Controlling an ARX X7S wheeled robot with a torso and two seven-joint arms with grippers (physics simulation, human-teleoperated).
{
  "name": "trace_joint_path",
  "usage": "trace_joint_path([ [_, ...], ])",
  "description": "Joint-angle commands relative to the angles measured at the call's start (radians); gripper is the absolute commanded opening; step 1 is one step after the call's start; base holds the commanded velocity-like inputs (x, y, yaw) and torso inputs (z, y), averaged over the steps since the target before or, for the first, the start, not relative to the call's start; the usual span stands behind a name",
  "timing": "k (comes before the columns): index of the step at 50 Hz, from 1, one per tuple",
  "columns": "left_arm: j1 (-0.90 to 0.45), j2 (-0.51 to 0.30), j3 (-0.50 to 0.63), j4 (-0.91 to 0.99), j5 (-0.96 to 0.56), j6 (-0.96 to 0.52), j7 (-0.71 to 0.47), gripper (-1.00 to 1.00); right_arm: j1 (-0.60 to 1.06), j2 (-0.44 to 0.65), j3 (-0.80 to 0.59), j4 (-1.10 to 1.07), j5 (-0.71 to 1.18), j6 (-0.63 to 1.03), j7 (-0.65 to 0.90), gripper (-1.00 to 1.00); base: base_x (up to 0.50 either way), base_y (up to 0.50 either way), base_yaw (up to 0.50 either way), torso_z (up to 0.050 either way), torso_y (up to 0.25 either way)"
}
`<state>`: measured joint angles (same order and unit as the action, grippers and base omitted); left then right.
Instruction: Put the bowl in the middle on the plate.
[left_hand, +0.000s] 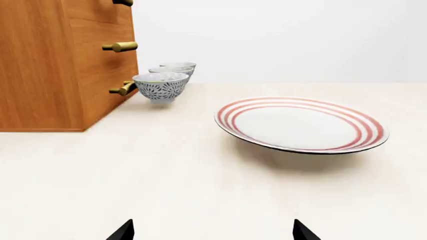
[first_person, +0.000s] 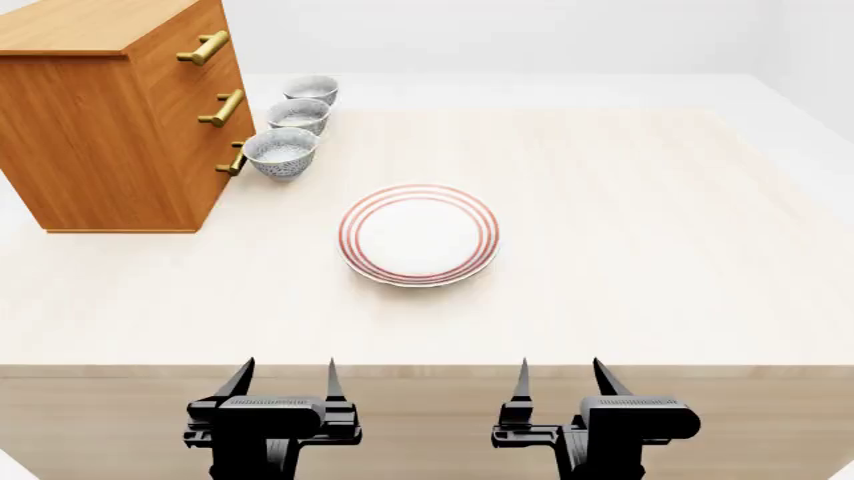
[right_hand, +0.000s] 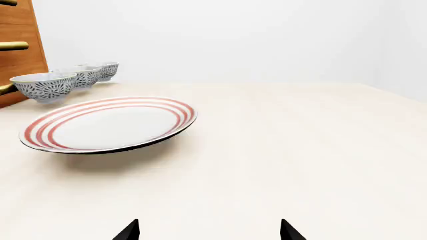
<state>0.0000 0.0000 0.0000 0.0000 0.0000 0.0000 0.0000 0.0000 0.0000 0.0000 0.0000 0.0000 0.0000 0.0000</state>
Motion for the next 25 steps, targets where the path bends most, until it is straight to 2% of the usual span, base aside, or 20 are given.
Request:
trace_joint_path([
  [1, 0.0, -0.016, 0.02, -0.008, -0.011, 0.005, -0.02, 1.0, -0.006, 0.019, -0.018, -0.017, -0.014, 0.006, 0.039, 1.0, 0.0, 0.0, 0.0, 0.0, 0.0],
  [11, 0.0, -0.048, 0.063, -0.035, -0.023, 0.019, -0.055, 1.0, -0.022, 0.039, -0.049, -0.022, 0.032, 0.001, 0.075, 1.0, 0.0, 0.0, 0.0, 0.0, 0.0],
  [15, -0.003, -0.062, 0.075, 0.032, -0.02, -0.044, -0.062, 1.0, -0.018, 0.052, -0.062, -0.09, 0.058, 0.073, 0.069, 1.0, 0.0, 0.0, 0.0, 0.0, 0.0],
  [16, -0.008, -0.068, 0.082, 0.07, -0.014, -0.082, -0.063, 1.0, -0.014, 0.057, -0.065, -0.129, 0.06, 0.112, 0.072, 1.0, 0.0, 0.0, 0.0, 0.0, 0.0],
  [18, -0.076, -0.084, 0.093, 0.288, -0.022, -0.353, -0.042, 1.0, 0.044, 0.086, -0.073, -0.351, 0.083, 0.386, 0.071, 1.0, 0.0, 0.0, 0.0, 0.0, 0.0],
  [19, -0.11, -0.086, 0.085, 0.349, -0.044, -0.447, -0.033, 1.0, 0.073, 0.094, -0.079, -0.414, 0.068, 0.47, 0.087, 1.0, 0.0, 0.0, 0.0, 0.0, 0.0],
  [20, -0.21, -0.087, 0.074, 0.459, -0.059, -0.597, -0.036, 1.0, 0.152, 0.108, -0.066, -0.561, 0.111, 0.62, 0.069, 1.0, 0.0, 0.0, 0.0, 0.0, 0.0],
  [21, -0.252, -0.089, 0.072, 0.501, -0.071, -0.697, -0.033, 1.0, 0.196, 0.117, -0.069, -0.609, 0.113, 0.727, 0.074, 1.0, 0.0, 0.0, 0.0, 0.0, 0.0],
  [23, -0.35, -0.081, 0.05, 0.574, -0.11, -0.829, -0.027, 1.0, 0.313, 0.132, -0.072, -0.693, 0.103, 0.892, 0.097, 1.0, 0.0, 0.0, 0.0, 0.0, 0.0],
  [25, -0.36, -0.085, 0.062, 0.577, -0.096, -0.807, -0.04, 1.0, 0.336, 0.144, -0.084, -0.699, 0.094, 0.895, 0.099, 1.0, 0.0, 0.0, 0.0, 0.0, 0.0],
])
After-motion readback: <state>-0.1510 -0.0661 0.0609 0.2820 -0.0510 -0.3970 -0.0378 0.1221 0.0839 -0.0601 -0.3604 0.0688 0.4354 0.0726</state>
